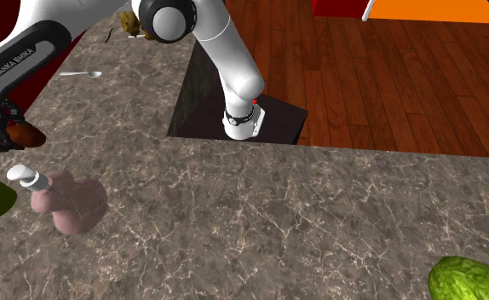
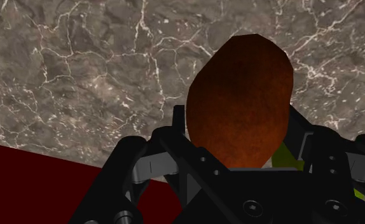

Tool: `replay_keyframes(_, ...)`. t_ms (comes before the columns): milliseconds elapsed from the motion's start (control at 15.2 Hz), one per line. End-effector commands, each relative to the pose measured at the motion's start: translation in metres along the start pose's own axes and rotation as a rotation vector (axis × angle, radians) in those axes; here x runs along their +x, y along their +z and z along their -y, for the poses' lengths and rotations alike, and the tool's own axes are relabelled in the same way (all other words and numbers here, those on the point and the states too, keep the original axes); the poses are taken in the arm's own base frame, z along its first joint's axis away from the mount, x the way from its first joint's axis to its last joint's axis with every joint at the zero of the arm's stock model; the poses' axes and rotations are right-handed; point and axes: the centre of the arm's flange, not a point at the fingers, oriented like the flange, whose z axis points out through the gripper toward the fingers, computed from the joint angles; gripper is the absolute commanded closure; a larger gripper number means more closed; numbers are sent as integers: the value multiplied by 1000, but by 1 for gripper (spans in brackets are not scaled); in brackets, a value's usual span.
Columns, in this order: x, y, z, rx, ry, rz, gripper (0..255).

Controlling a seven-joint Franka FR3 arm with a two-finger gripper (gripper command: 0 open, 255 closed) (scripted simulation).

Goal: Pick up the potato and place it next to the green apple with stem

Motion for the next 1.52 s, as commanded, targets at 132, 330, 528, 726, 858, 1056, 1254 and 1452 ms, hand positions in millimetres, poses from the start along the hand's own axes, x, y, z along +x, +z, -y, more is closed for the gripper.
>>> replay_keyframes(132, 0, 20, 3, 0, 0, 0, 255)
replay_keyframes(330, -1, 35, 5, 0, 0, 0, 255)
replay_keyframes(528, -2, 51, 8, 0, 0, 0, 255)
replay_keyframes(726, -3, 67, 10, 0, 0, 0, 255)
replay_keyframes(858, -3, 77, 12, 0, 0, 0, 255)
replay_keyframes(1056, -4, 93, 14, 0, 0, 0, 255)
replay_keyframes(1254, -5, 108, 16, 0, 0, 0, 255)
replay_keyframes(1452, -6, 124, 19, 0, 0, 0, 255)
